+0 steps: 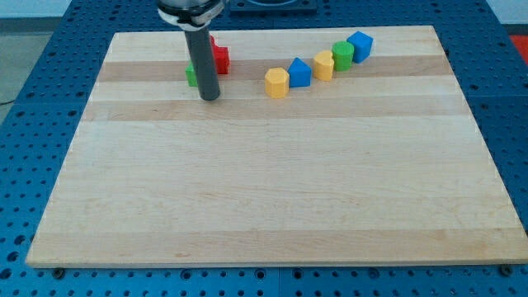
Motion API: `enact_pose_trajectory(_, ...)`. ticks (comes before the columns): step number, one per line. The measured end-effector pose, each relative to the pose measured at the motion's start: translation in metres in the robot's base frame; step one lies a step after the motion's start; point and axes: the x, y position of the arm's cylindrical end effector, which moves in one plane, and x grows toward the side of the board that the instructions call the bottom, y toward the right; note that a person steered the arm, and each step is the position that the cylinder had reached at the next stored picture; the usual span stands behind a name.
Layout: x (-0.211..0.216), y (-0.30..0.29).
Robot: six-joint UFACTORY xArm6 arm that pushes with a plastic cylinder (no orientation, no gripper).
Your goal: Move yellow heart into the red star
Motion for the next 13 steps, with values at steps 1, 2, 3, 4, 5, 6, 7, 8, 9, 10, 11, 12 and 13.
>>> enact_pose_trajectory(1, 0.000, 0.033)
enact_pose_trajectory(2, 0.000, 0.053)
enact_pose_trajectory(3, 0.000, 0.058)
enact_pose_trajectory(4, 0.000, 0.066)
enact_pose_trajectory(5, 0.000, 0.080)
enact_pose_trajectory(6, 0.000, 0.079)
enact_pose_trajectory(7, 0.002, 0.061)
enact_pose_trajectory(8, 0.017, 0.006)
enact_pose_trajectory(9, 0.010, -0.079)
enact_pose_trajectory(10, -0.040, -0.160)
enact_pose_trajectory(11, -0.092, -0.171)
enact_pose_trajectory(12, -0.094, -0.123)
enact_pose_trajectory(13, -0.076, -0.065)
